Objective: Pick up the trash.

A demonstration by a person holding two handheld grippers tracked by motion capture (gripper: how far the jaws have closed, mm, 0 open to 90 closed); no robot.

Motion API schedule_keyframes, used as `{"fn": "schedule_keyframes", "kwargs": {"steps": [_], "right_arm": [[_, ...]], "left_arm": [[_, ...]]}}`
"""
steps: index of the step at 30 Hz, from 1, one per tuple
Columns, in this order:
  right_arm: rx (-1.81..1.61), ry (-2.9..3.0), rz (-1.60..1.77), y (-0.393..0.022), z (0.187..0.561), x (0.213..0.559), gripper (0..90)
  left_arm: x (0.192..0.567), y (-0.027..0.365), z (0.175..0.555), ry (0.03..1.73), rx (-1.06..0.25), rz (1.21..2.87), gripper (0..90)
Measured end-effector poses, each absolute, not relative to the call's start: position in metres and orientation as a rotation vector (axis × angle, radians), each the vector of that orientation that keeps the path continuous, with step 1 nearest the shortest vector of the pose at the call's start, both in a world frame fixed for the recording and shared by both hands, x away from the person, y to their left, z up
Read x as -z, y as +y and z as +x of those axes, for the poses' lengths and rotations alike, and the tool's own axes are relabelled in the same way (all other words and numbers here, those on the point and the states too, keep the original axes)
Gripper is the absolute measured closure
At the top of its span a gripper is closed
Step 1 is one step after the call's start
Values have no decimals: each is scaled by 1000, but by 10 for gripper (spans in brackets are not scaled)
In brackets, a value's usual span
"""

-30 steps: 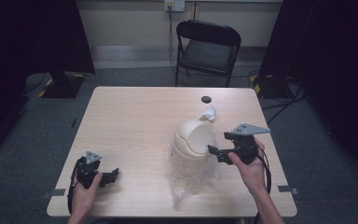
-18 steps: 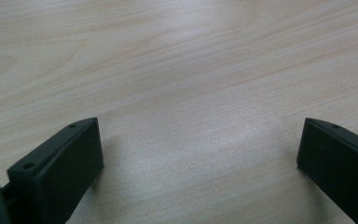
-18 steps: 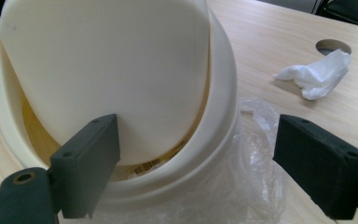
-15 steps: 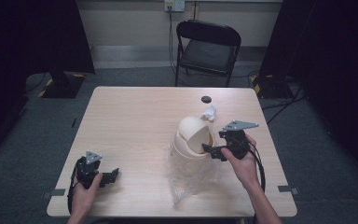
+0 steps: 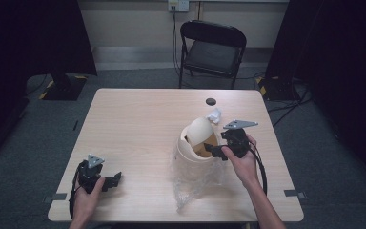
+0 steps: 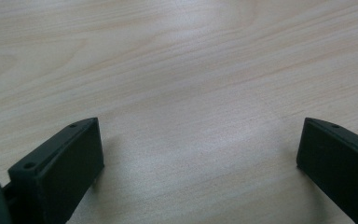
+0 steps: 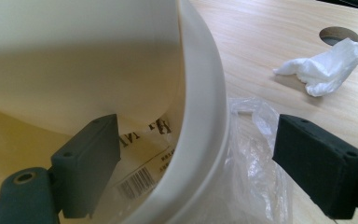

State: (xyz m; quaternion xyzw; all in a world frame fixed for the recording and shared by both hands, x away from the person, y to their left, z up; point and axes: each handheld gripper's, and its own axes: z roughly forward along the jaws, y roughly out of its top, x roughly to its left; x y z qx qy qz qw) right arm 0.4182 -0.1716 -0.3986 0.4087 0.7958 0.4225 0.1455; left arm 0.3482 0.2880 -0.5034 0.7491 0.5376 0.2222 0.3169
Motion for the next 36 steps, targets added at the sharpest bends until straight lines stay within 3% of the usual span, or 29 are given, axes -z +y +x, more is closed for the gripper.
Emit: {"fn": "schedule_keyframes", "kwargs": {"steps": [14, 17, 36], "right_arm": [[-1208, 2288, 1199, -165, 431, 403, 149], [-1226, 2305, 1202, -167, 431, 403, 192], [-1276, 2251, 1137, -191, 409, 379, 179]], "left_arm": [[503, 288, 348, 1415, -584, 1973, 0], [503, 288, 348, 1415, -584, 1973, 0], [503, 288, 348, 1413, -584, 1975, 0]]}}
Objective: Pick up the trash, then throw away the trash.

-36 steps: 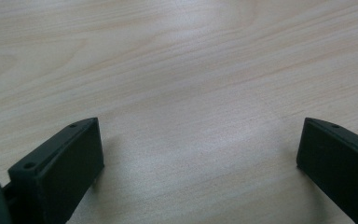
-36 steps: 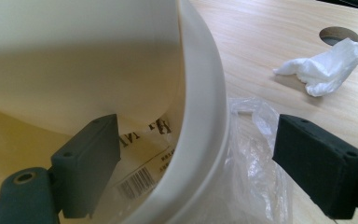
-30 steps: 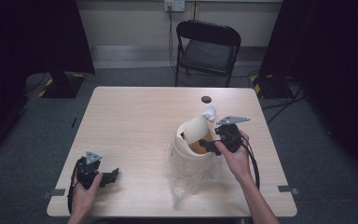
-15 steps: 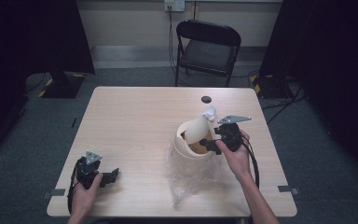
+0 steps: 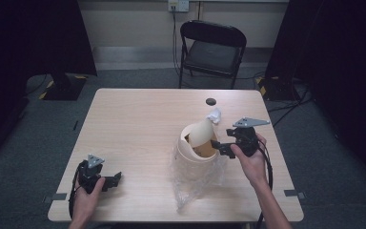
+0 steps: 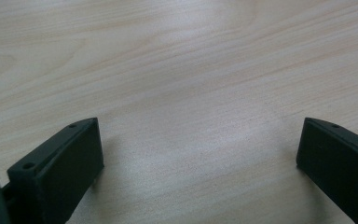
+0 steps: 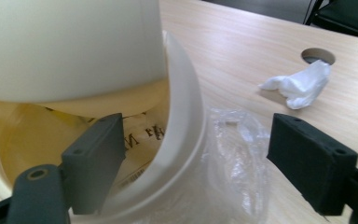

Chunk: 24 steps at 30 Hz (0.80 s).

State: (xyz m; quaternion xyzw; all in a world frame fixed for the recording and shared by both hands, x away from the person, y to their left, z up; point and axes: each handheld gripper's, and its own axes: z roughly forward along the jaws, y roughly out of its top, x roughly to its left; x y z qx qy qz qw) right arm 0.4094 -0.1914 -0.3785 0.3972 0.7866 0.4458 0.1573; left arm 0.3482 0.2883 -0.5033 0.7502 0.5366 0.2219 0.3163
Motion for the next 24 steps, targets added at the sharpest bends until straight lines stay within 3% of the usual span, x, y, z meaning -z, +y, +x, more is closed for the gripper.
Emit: {"fn": "schedule_keyframes", "kwargs": {"steps": [12, 24], "right_arm": [[-1302, 2157, 1210, -224, 409, 369, 159], [-1204, 2162, 1292, -234, 450, 388, 152]], "left_arm": [[503, 288, 348, 1413, -584, 1975, 0], [503, 288, 348, 1413, -584, 1975, 0]]}}
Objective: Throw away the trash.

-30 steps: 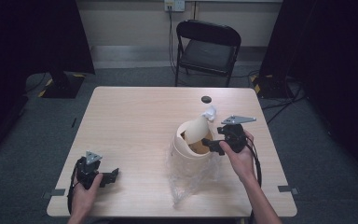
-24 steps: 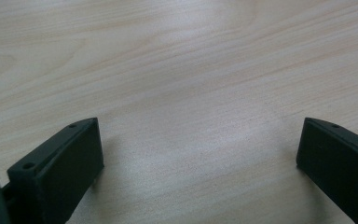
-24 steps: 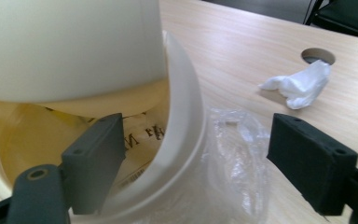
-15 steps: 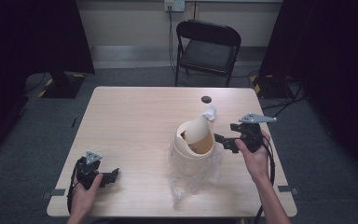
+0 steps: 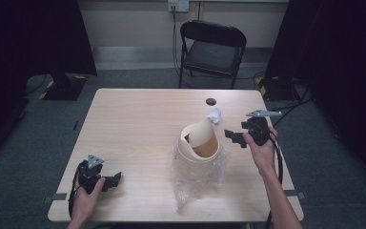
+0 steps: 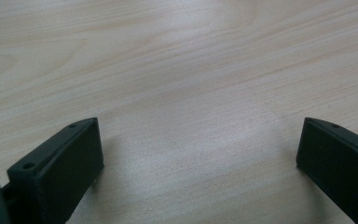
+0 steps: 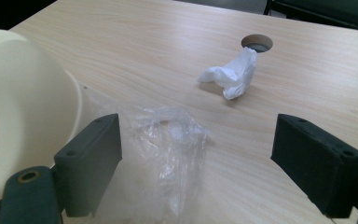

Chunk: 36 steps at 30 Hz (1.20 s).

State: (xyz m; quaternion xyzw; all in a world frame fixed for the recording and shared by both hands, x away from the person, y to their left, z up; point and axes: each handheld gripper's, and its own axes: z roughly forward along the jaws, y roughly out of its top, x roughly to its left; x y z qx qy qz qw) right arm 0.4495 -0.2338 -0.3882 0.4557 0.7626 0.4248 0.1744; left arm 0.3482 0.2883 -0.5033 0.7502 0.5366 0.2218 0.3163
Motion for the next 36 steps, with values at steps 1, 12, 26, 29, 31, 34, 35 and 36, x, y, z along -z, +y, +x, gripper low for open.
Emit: {"fn": "schedule_keyframes", "kwargs": {"steps": [1, 12, 26, 29, 31, 34, 35, 36], "right_arm": [[-1208, 2167, 1302, -234, 454, 390, 152], [-1097, 2181, 1308, -229, 500, 407, 161], [-1030, 2235, 1338, -216, 567, 448, 175], [-1020, 2263, 1373, -212, 580, 454, 153], [-1013, 2252, 1369, -208, 587, 455, 137], [-986, 2242, 1378, -204, 597, 457, 141], [-971, 2239, 1395, -204, 601, 458, 137], [-995, 2249, 1419, -205, 606, 460, 147]], "left_arm": [[503, 288, 348, 1413, -584, 1975, 0], [503, 288, 348, 1412, -583, 1977, 0], [503, 288, 349, 1418, -585, 1970, 0], [503, 288, 349, 1418, -585, 1970, 0], [503, 288, 349, 1417, -584, 1970, 0], [503, 288, 349, 1418, -585, 1970, 0], [503, 288, 349, 1417, -585, 1970, 0], [503, 288, 349, 1418, -584, 1970, 0]]}}
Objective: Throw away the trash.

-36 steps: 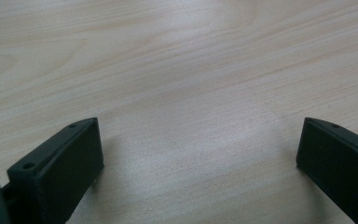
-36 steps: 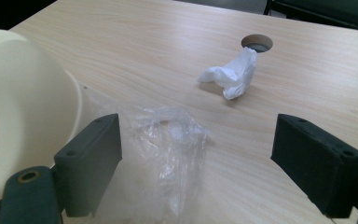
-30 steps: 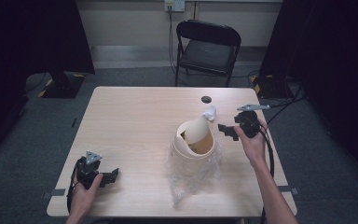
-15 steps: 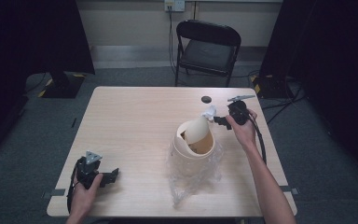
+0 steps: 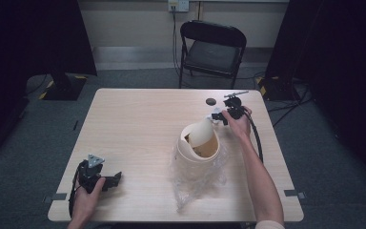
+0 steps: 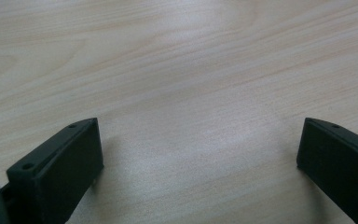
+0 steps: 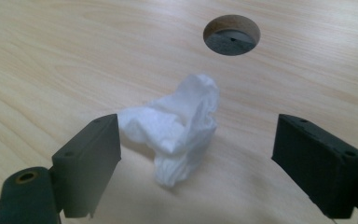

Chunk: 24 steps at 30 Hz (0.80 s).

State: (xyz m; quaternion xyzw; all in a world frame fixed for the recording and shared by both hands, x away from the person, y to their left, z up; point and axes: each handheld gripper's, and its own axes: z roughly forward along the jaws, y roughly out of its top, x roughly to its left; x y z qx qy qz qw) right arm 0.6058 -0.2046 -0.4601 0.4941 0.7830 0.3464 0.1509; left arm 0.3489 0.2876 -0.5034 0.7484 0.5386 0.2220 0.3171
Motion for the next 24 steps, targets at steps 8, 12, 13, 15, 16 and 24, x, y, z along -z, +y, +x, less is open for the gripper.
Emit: {"fn": "schedule_keyframes", "kwargs": {"steps": [8, 12, 13, 15, 16, 24], "right_arm": [[-982, 2275, 1477, -203, 621, 473, 152], [-956, 2286, 1439, -199, 622, 475, 175], [-951, 2283, 1449, -199, 622, 475, 182], [-953, 2282, 1457, -200, 623, 478, 189], [-937, 2287, 1457, -201, 623, 479, 192], [-894, 2300, 1454, -195, 622, 483, 291]], "left_arm": [[503, 288, 349, 1417, -585, 1970, 0], [503, 288, 349, 1417, -584, 1970, 0], [503, 288, 349, 1417, -584, 1970, 0], [503, 288, 349, 1417, -584, 1970, 0], [503, 288, 349, 1417, -584, 1970, 0], [503, 288, 349, 1417, -584, 1970, 0]]}}
